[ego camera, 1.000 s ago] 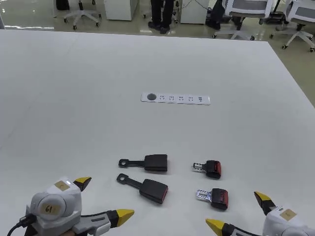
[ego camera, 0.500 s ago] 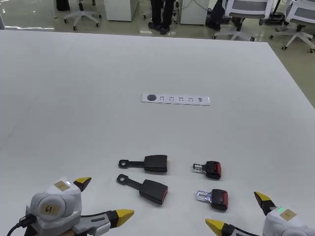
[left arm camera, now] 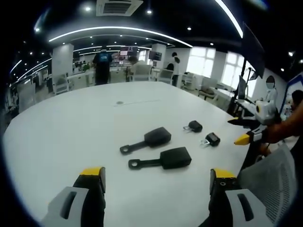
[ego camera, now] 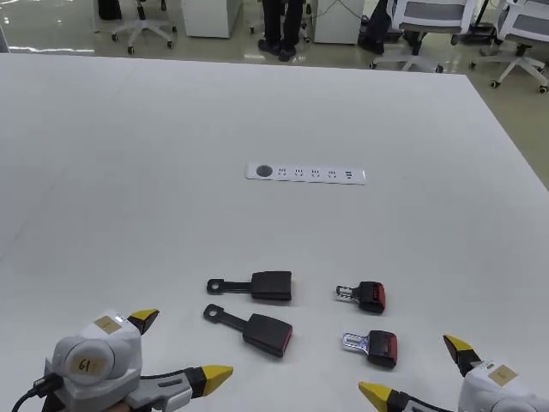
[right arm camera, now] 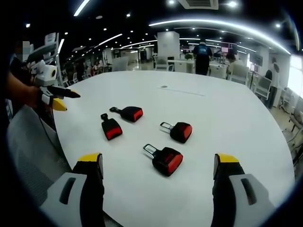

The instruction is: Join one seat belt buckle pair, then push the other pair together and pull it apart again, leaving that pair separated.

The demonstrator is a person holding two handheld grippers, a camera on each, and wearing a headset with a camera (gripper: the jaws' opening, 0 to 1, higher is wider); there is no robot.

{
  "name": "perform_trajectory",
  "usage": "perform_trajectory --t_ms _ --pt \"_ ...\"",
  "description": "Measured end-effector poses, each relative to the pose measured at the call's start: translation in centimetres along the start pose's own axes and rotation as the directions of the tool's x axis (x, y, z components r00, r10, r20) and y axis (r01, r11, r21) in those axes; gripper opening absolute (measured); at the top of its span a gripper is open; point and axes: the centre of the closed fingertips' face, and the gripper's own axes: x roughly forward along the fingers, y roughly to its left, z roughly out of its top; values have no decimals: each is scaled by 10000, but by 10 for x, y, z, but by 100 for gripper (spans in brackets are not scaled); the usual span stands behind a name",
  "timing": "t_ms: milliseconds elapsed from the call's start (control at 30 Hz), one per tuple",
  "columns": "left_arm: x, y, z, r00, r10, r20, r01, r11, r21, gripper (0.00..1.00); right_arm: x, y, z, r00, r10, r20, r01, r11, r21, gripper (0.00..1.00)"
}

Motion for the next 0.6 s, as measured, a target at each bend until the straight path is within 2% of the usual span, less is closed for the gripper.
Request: perform_trajectory --t_ms 600 --pt "-1 1 -1 10000 -5 1 5 10000 6 93 -1 1 0 10000 -10 -39 10 10000 -6 98"
